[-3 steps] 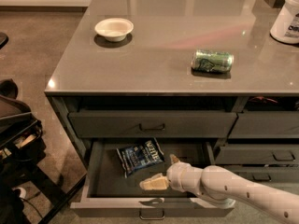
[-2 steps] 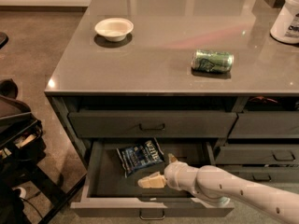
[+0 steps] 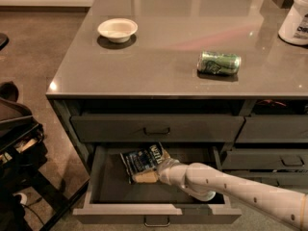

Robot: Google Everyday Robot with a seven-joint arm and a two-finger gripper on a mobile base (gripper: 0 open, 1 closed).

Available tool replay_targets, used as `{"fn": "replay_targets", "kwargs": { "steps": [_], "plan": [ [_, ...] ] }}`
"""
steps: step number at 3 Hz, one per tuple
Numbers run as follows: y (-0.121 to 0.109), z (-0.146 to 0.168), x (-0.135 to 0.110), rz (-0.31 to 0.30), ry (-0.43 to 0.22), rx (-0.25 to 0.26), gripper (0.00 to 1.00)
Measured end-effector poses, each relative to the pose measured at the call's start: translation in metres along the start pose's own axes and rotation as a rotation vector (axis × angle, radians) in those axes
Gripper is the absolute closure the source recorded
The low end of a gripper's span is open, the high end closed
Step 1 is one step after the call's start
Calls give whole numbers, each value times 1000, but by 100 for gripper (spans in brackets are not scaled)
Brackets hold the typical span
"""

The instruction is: Pick blue chip bag from middle drawer and place on counter

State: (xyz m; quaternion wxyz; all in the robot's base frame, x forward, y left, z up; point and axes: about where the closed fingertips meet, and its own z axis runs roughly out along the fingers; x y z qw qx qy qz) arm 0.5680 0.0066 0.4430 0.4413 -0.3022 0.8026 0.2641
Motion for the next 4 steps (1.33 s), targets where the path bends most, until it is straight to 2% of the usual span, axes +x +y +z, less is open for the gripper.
{"fn": "replay_targets", "kwargs": {
  "steps": [2, 3, 4],
  "plan": [
    [2, 44, 19, 21, 7, 42, 0],
    [6, 64, 9, -24, -21, 68, 0],
    [5, 64, 9, -25, -22, 72, 0]
  ]
}}
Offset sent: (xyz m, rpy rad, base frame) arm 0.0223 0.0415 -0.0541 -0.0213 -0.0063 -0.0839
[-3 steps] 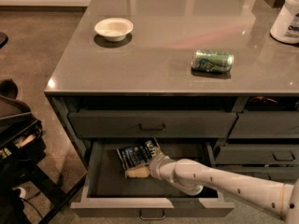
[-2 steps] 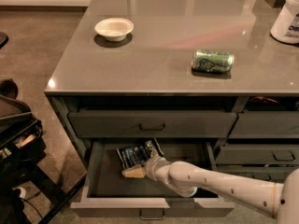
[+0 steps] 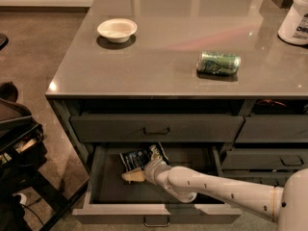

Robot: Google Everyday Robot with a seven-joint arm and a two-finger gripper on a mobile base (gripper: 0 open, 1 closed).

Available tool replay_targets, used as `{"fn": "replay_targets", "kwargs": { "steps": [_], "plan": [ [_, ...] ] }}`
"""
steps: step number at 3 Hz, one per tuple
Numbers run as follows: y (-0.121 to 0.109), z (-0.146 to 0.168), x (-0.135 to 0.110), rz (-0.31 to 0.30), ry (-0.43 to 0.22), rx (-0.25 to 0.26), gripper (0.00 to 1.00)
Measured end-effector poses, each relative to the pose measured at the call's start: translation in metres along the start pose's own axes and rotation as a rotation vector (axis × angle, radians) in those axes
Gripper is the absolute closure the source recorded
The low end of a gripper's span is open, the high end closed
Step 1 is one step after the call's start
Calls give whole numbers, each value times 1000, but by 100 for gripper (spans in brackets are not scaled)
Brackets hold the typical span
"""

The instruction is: Pick blue chip bag from middle drawer and place on counter

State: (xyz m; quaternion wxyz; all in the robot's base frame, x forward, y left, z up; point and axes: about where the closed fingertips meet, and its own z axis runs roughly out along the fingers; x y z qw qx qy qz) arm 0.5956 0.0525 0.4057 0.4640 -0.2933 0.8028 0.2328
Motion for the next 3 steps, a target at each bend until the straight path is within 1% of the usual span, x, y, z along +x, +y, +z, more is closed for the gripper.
{"fn": "replay_targets", "kwargs": {
  "steps": [1, 3],
  "plan": [
    [0, 0, 0, 0, 0, 0, 19],
    [0, 0, 0, 0, 0, 0, 65]
  ]
}}
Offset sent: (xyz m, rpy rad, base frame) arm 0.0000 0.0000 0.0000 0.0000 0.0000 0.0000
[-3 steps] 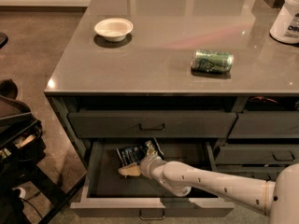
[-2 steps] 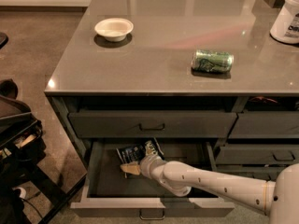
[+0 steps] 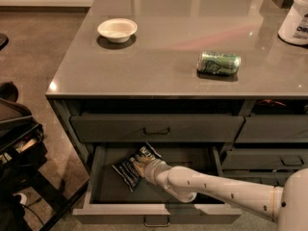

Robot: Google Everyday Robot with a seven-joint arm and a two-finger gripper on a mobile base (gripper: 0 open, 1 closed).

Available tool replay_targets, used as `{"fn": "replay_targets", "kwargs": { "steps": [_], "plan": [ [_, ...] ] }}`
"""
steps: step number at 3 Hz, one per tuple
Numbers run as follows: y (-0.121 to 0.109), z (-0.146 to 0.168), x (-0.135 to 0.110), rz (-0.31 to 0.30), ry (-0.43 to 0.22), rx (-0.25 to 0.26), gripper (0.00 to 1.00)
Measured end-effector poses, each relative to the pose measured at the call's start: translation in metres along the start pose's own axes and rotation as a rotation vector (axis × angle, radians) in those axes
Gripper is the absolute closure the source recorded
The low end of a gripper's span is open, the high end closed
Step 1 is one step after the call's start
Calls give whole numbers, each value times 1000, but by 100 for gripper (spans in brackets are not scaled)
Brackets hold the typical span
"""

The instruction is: Pick blue chip bag from middle drawer and place on counter

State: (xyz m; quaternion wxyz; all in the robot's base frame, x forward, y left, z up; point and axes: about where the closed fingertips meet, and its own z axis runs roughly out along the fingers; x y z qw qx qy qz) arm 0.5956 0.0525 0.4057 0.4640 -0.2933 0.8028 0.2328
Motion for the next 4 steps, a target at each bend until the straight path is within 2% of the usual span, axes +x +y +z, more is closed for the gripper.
{"fn": "replay_targets", "kwargs": {
  "steps": [1, 2, 3, 4],
  "plan": [
    [0, 0, -1, -6, 0, 0, 74],
    [1, 0, 0, -30, 28, -31, 51],
    [-2, -11, -12, -46, 20, -55, 28],
    [-9, -28, -35, -58, -15, -70, 4]
  ]
}}
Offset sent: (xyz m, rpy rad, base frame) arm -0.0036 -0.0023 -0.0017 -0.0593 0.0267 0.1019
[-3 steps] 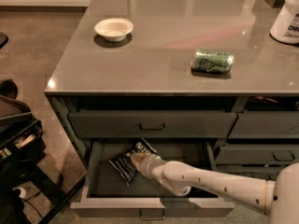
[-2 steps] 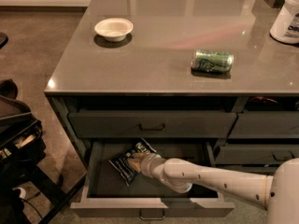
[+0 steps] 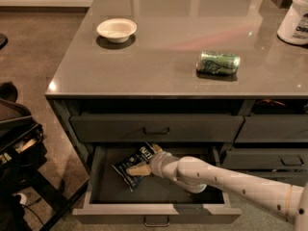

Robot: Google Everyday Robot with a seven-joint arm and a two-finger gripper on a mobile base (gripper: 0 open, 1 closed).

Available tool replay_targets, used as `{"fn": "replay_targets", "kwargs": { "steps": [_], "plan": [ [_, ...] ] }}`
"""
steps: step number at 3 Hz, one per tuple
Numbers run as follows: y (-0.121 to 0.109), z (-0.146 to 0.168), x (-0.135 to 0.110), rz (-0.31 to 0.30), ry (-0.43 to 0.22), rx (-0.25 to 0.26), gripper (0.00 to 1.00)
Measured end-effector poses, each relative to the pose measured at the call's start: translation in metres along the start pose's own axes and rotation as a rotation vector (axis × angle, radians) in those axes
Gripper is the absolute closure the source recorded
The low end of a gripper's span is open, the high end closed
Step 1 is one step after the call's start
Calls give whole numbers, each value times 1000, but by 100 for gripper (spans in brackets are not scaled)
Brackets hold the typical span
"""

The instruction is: Pick blue chip bag from middle drawer and place on counter

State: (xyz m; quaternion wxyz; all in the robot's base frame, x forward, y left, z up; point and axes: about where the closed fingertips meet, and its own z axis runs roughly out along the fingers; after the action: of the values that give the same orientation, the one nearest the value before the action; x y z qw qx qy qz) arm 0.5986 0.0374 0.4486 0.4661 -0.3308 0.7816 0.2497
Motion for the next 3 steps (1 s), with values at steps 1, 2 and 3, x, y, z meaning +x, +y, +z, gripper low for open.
{"fn": "replay_targets", "kwargs": {
  "steps": [1, 2, 3],
  "plan": [
    [2, -6, -10, -39, 30, -40, 0],
    [13, 5, 0, -95, 131, -90, 0],
    [32, 21, 14, -119, 209, -138, 0]
  ]
}}
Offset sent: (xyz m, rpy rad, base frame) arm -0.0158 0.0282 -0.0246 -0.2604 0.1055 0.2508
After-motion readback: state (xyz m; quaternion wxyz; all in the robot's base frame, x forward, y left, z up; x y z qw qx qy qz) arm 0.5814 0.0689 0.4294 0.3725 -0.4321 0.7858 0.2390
